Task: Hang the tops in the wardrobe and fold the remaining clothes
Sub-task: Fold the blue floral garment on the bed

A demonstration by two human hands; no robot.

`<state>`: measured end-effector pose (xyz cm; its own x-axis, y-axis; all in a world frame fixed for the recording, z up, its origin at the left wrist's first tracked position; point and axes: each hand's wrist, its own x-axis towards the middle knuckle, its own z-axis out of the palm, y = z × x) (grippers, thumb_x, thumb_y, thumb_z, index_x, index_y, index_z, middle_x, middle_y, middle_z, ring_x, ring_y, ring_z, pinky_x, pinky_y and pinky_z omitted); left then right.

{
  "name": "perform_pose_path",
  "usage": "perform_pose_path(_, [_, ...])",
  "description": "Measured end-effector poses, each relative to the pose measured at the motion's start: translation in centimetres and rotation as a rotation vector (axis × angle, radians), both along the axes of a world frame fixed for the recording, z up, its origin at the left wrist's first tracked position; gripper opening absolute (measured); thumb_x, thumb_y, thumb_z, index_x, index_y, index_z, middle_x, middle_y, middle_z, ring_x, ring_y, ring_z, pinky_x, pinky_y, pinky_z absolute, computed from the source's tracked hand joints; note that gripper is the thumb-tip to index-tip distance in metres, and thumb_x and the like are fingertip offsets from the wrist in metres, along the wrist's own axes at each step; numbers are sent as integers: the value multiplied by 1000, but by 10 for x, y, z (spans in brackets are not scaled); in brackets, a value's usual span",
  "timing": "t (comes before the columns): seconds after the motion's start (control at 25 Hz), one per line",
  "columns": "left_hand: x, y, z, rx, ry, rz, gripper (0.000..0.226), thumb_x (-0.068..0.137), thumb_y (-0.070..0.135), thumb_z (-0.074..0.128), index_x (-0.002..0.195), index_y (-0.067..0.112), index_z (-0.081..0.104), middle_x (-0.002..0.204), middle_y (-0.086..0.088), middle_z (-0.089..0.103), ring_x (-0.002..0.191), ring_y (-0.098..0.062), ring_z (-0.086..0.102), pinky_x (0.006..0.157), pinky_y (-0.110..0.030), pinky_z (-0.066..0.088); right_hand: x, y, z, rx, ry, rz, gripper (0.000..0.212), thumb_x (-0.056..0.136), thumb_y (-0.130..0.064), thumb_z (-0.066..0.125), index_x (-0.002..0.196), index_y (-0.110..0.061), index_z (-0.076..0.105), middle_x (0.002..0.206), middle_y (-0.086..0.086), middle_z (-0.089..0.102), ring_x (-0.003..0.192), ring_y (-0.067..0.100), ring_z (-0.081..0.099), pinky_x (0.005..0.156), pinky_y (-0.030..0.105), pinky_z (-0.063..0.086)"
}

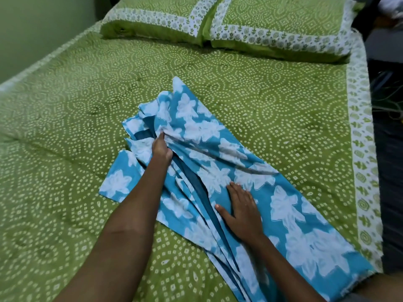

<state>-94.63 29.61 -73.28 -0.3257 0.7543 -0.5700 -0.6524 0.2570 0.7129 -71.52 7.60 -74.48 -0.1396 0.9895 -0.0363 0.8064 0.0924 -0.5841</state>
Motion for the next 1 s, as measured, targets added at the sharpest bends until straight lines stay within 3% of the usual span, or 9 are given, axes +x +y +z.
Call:
perform_pose_path(0.08, [-8,-3,9,45,-49,-10,26,100,16,43,112,0,59,120,-12,61,108,-22,60,88,-30,50,-10,8,14,-4,-17,-28,85,80,-75,33,138,-14,41,145,5,40,134,20,34,112,33,20])
perform_pose_path(0.2, [-11,5,22,-6,27,-26,26,101,8,36,83,7,54,82,-1,72,56,-8,63,81,1,36,-32,18,24,129,60,-38,38,83,-37,64,107,-8,57,106,8,56,96,25,54,76,35,44])
perform_pose_path(0.32, [-16,6,23,18,-25,-91,26,101,7,34,82,6,52,64,-5,68,56,-13,65,57,-13,51,-49,29,21,114,23,-79,14,83,-16,61,88,-3,56,87,13,55,82,30,55,61,30,35])
perform_pose_path(0.44, [-18,15,23,0,69,-218,19,98,8,46,82,3,56,57,-4,68,50,-12,65,54,-23,55,-56,33,14,176,-12,-137,9,80,-5,63,88,-1,62,80,16,58,71,34,58,56,32,40])
perform_pose_path(0.6, [-22,34,34,-17,99,-211,15,96,8,50,85,0,56,92,-8,65,90,-23,63,86,-28,51,-53,34,19,298,80,-110,16,82,-3,62,94,-1,71,75,13,62,62,32,62,53,31,47])
perform_pose_path(0.72, [-42,41,42,29,147,-63,7,89,5,61,90,-1,61,90,-14,65,83,-25,63,64,-29,55,-50,30,23,377,114,-56,20,81,-10,59,94,-3,73,72,8,62,58,23,60,51,23,44])
perform_pose_path(0.84, [-50,28,31,43,333,-159,43,90,-3,55,130,8,46,98,-15,58,80,-22,60,70,-28,55,-54,15,12,233,91,-17,27,83,-13,56,105,-7,70,83,10,64,70,30,64,58,30,49])
perform_pose_path(0.88, [-49,24,30,63,434,-231,51,90,-6,50,136,14,41,94,-12,56,68,-18,56,61,-25,52,-54,13,9,193,82,-10,30,83,-13,54,109,-8,69,87,11,64,74,32,64,60,31,49])
perform_pose_path(1.0, [-48,33,32,157,728,-317,53,89,-12,36,132,15,51,107,-6,60,48,-8,46,44,-18,38,-52,19,18,196,123,41,33,85,-9,50,114,-6,66,88,12,62,73,31,62,61,29,45])
